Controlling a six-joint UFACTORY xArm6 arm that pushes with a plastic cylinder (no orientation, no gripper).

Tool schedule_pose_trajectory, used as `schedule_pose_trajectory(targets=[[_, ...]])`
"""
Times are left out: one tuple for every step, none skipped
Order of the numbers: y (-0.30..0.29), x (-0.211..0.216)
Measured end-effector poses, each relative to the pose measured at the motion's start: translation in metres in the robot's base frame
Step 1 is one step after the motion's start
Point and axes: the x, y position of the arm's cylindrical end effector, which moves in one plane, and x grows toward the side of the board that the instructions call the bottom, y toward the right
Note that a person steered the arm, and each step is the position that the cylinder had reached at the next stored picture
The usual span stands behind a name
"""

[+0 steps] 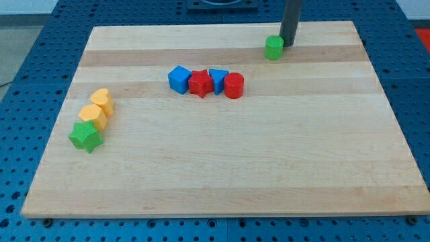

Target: Move green circle towards top left

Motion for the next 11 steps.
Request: schedule_pose_trajectory(targets=[[0.051, 0.002], [0.045, 0.02], [-0.018, 0.025], [-0.102, 0.025], [-0.171, 0.025], [-0.223, 0.025], [-0.202, 0.036], [-0.145, 0.035], [-0.135, 0.003], [-0.192, -0.003], [-0.275, 0.016]])
